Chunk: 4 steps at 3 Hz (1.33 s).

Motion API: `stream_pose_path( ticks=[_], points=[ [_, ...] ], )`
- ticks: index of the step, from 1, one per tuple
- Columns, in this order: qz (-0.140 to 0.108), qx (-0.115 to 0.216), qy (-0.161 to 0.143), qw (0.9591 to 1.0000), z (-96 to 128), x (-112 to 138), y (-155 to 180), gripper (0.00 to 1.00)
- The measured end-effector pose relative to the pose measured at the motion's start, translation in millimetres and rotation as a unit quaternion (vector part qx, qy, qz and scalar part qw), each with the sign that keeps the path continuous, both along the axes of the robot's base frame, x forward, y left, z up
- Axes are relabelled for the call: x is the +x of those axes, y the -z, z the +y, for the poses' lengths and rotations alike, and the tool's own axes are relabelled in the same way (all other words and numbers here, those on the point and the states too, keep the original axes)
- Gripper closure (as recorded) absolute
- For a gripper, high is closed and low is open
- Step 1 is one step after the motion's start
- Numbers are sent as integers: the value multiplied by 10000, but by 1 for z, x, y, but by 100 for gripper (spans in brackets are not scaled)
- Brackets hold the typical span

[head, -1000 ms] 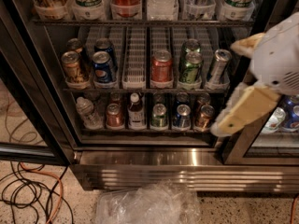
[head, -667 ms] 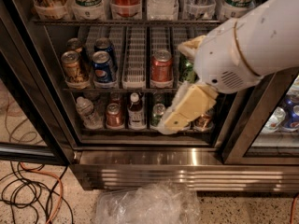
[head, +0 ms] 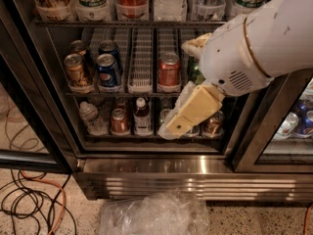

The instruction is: Pick orange can from top shelf of fridge

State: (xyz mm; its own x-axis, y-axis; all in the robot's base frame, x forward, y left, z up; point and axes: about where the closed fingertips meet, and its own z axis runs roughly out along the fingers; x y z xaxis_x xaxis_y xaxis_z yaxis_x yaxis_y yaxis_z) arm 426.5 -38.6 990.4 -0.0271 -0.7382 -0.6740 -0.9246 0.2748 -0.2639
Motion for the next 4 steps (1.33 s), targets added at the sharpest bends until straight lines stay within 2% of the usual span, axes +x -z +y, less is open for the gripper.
stream_pose_path(
  ticks=[1,2,3,4],
  points=[
    [-157,277,21,9995,15,20,7,0],
    [-547,975,-46,9937,50,62,7,0],
    [-857,1109,169,9900,49,80,-5,0],
    [-785,1082,143,9909,57,80,0,0]
  ],
)
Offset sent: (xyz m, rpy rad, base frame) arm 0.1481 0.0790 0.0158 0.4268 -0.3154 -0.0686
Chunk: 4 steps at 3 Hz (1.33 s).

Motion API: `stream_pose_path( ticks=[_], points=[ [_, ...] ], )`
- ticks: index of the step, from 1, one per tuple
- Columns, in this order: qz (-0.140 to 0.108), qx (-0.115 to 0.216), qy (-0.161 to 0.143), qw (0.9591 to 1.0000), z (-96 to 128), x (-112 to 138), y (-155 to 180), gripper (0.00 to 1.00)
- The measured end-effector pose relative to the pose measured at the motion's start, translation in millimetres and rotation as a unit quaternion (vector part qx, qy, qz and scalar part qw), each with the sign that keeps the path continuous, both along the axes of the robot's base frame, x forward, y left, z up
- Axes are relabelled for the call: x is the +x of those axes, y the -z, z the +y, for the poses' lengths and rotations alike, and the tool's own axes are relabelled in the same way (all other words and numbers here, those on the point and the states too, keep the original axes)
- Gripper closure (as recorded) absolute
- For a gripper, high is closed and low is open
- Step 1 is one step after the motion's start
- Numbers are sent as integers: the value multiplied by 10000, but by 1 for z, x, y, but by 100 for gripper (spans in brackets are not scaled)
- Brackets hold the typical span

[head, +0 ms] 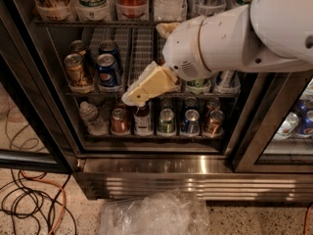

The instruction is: Pick orange can from top shelf of fridge

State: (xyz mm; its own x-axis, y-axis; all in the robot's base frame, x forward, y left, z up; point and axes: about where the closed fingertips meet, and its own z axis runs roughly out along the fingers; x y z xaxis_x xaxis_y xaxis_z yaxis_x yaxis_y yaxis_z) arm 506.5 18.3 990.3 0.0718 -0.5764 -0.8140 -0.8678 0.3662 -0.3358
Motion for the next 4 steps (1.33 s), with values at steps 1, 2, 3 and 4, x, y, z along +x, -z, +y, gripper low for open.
stream_pose_path(
  ticks=[1,2,3,4],
  points=[
    [-20,255,-364,9990,48,22,6,0],
    [-106,779,-940,9925,116,53,5,0],
    [-108,778,-941,9925,116,53,5,0],
    [-333,832,-1187,9889,134,58,-1,0]
  ],
)
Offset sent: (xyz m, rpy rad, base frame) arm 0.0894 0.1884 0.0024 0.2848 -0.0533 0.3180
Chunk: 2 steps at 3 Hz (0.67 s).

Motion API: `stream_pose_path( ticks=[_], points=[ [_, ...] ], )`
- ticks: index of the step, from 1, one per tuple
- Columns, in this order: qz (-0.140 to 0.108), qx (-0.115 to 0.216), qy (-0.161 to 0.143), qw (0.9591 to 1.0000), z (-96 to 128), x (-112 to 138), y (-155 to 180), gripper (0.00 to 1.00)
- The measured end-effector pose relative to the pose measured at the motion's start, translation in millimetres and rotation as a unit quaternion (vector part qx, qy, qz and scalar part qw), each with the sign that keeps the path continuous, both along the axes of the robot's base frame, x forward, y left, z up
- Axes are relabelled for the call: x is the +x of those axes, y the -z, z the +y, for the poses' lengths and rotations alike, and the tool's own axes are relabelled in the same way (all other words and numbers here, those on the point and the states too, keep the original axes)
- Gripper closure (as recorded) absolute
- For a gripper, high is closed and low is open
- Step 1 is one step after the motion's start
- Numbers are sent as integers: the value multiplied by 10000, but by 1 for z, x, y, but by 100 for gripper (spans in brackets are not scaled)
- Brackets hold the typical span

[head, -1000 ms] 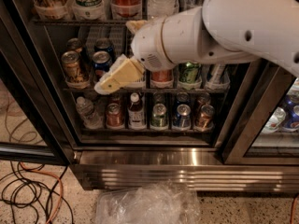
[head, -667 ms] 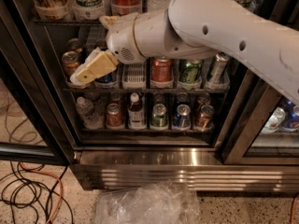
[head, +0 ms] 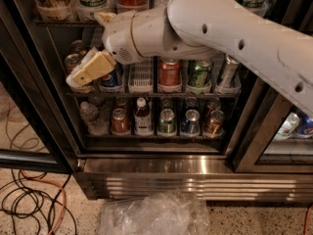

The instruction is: Pick orange can from top shelf of fridge

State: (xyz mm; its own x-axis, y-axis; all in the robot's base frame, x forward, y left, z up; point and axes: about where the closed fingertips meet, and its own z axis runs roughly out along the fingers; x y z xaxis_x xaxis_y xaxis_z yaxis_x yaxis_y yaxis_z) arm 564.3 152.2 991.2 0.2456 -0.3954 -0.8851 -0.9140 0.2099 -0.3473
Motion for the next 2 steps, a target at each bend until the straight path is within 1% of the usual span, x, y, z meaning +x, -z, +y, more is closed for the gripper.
stream_pose_path(
  ticks=[1,2],
  points=[
    [-539,-3,-270,9982,24,6,-30,0],
    [-527,-3,-277,9982,25,6,-30,0]
  ],
)
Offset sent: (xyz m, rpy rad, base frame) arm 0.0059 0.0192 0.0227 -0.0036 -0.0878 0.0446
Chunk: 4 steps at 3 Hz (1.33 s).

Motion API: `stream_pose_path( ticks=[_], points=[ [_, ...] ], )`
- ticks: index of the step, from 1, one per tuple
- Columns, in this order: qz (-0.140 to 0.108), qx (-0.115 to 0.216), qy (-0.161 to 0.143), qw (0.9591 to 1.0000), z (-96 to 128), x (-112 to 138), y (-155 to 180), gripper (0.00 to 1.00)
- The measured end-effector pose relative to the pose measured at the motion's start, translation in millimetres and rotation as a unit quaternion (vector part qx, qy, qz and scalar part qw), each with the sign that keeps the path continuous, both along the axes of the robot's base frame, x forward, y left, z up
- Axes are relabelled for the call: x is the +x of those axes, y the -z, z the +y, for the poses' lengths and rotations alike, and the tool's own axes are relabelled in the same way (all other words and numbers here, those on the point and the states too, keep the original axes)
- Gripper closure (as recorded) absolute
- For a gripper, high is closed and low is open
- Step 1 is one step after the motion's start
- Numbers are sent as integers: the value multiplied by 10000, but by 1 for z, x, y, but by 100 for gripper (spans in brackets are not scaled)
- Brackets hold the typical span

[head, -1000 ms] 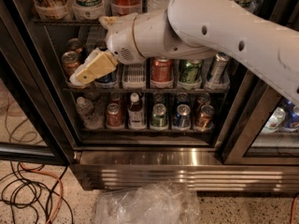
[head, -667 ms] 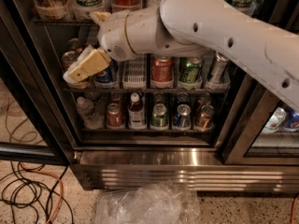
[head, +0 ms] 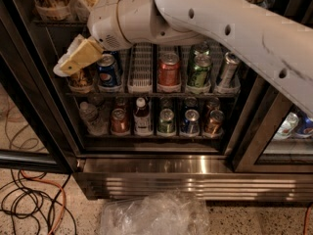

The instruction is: Pick orange can from top shelf of fridge

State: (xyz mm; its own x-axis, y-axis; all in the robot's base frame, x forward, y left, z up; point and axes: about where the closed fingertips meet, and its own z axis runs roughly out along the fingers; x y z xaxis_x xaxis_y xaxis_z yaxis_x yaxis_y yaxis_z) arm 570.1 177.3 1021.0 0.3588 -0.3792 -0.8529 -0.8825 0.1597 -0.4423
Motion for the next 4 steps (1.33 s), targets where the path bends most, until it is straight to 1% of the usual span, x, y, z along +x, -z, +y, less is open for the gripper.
stream_pose_path(
  ticks=[1,2,3,4],
  points=[
    [-407,-154,272,9987,3,-1,-1,0],
    [-1350,-715,597,9865,16,-26,6,0],
    [-1666,-855,772,9793,13,-25,16,0],
    [-1664,-853,772,9793,13,-25,16,0]
  ],
)
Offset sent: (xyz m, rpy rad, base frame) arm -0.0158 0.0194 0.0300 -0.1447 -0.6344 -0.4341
